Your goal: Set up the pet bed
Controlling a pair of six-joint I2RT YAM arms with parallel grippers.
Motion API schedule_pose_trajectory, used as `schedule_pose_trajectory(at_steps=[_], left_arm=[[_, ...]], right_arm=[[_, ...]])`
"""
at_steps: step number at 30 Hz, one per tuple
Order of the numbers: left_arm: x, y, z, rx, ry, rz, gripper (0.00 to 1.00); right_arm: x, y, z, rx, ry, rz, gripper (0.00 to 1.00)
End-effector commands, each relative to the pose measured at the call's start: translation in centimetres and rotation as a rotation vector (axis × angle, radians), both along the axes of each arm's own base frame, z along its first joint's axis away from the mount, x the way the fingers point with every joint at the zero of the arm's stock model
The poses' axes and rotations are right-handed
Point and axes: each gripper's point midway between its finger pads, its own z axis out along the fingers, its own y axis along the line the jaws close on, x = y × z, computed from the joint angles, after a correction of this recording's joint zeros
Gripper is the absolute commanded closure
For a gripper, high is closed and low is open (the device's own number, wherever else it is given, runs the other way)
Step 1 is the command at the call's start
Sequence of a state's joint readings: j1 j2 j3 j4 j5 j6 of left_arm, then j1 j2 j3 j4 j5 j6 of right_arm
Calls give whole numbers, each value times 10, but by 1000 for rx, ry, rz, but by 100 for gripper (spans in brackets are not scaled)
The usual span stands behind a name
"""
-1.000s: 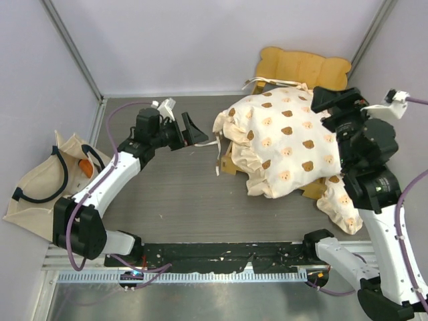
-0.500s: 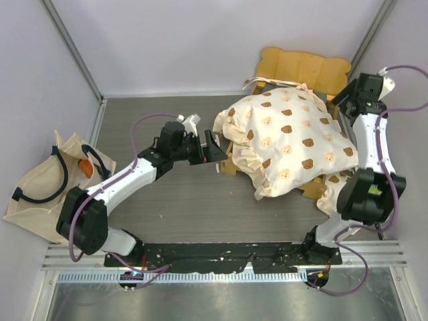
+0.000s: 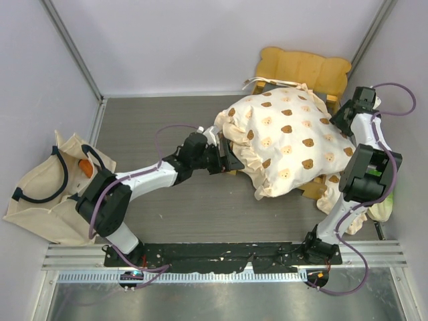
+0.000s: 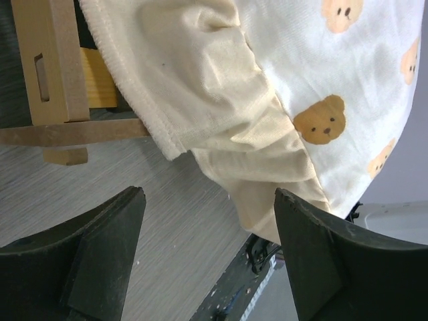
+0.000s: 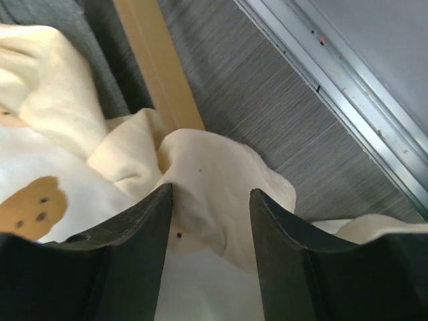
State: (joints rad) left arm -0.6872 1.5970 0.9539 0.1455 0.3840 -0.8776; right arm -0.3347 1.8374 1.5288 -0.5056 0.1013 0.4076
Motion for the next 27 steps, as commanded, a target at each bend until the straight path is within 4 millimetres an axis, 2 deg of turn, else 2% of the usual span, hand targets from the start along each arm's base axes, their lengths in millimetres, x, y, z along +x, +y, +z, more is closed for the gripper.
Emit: schedule_pose_trajectory(at_steps=[1, 4, 6, 8, 11, 12, 13, 15, 18, 19, 20, 22, 23, 25, 26, 27], left_arm=[[19, -10, 12, -113, -35, 112, 20], [17, -12, 0, -85, -26, 132, 21], [16, -12, -8, -71, -18, 146, 21], [16, -14, -20, -56, 2, 145, 21], [17, -17, -30, -59, 20, 150, 22], [18, -19, -28, -69, 12, 148, 23], [19, -20, -29, -70, 7, 154, 23], [21, -22, -29, -75, 2, 155, 23], [25, -26, -28, -89, -15, 155, 23], [25, -27, -27, -93, -19, 155, 23], [27, -27, -27, -96, -23, 158, 24], [29, -29, -28, -103, -32, 160, 24], [29, -30, -28, -107, -33, 159, 25], [29, -32, -30, -116, -34, 158, 26], [29, -33, -31, -116, -36, 160, 26], [28, -34, -31, -119, -34, 154, 26]], right_arm=[[10, 2, -20, 19, -4, 52, 49], [10, 3, -29, 22, 13, 61, 58], [10, 3, -35, 25, 24, 73, 71], [9, 3, -37, 25, 31, 84, 73], [10, 6, -33, 28, 20, 102, 88], [10, 7, -31, 26, 15, 102, 99], [15, 13, -20, 42, -28, 134, 99], [18, 20, -10, 52, -68, 171, 99], [22, 32, 17, 62, -186, 222, 99], [29, 37, 31, 59, -264, 247, 99], [22, 44, 37, 68, -302, 263, 99], [25, 46, 50, 54, -391, 262, 99], [18, 53, 39, 73, -390, 276, 99], [17, 55, 50, 61, -450, 283, 99], [12, 58, 41, 70, -442, 285, 99], [9, 59, 46, 65, -461, 286, 99]])
